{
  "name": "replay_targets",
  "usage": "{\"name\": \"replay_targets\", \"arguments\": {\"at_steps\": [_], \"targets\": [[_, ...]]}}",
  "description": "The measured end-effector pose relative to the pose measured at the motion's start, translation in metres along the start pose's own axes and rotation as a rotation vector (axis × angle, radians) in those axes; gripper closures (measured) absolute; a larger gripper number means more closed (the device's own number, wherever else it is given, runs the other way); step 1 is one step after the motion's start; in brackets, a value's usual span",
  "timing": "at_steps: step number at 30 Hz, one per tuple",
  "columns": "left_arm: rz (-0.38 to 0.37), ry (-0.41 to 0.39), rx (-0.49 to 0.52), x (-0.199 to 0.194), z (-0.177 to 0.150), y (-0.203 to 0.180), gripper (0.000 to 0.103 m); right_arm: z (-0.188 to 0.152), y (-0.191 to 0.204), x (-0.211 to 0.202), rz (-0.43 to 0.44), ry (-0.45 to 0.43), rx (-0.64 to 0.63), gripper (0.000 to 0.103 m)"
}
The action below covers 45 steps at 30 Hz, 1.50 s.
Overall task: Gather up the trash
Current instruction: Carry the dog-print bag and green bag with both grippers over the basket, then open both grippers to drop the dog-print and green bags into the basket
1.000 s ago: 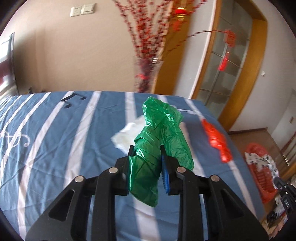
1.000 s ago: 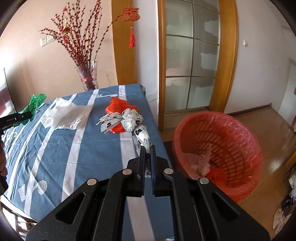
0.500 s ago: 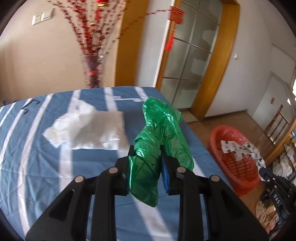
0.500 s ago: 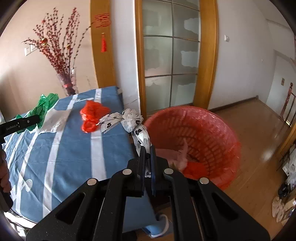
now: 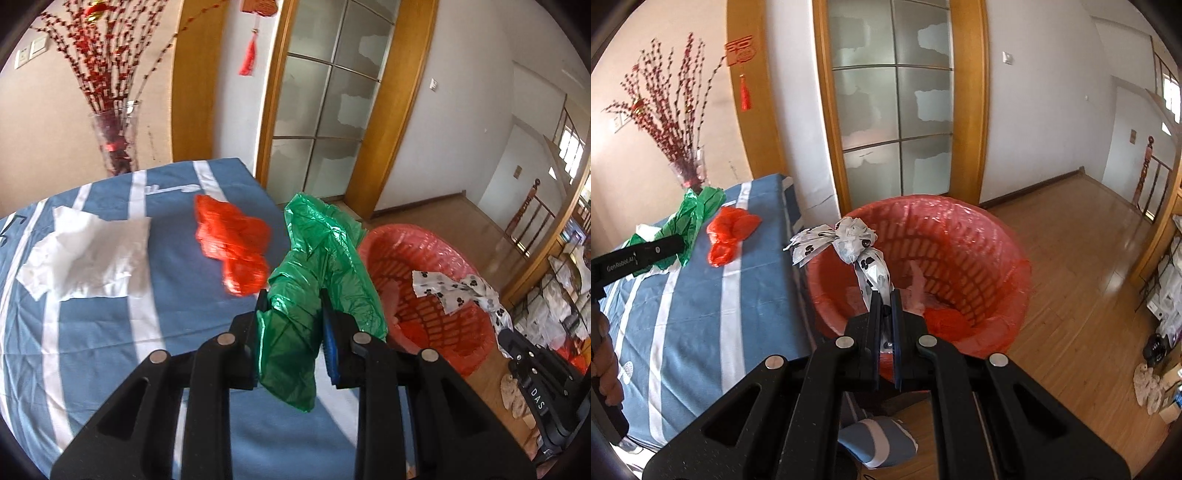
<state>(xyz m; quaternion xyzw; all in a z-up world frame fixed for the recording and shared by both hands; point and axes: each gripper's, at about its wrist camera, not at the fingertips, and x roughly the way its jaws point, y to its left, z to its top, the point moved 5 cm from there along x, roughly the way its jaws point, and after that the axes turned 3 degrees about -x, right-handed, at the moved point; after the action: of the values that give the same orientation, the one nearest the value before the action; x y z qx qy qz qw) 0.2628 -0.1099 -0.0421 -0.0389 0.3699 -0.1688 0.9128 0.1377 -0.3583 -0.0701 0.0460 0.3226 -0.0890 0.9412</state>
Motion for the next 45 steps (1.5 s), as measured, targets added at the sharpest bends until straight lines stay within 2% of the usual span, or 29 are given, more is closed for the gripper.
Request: {"name": "replay_targets", "arguments": {"at_steps": [12,17,24,38,45], "targets": [[-0.063,0.066,0.046,0.037,-0.006,-0.052,0.077,0.0,-0.042,0.009,-0.032,0.002,0.078,0.097],[-0.085,0.086,0.067,0.05,-0.01,-0.073,0.076,0.002,-0.058,0.011,-0.087,-0.012,0.104,0.097],[-0.111,0.11,0.086,0.065,-0.014,-0.1,0.076,0.003,-0.066,0.017,-0.113,-0.022,0.124,0.097],[-0.144,0.151,0.092,0.092,-0.017,-0.132,0.076,0.009,-0.08,0.029,-0.117,-0.035,0.187,0.097],[-0.143,0.165,0.082,0.104,-0.017,-0.134,0.076,0.012,-0.086,0.032,-0.115,-0.037,0.205,0.097]]}}
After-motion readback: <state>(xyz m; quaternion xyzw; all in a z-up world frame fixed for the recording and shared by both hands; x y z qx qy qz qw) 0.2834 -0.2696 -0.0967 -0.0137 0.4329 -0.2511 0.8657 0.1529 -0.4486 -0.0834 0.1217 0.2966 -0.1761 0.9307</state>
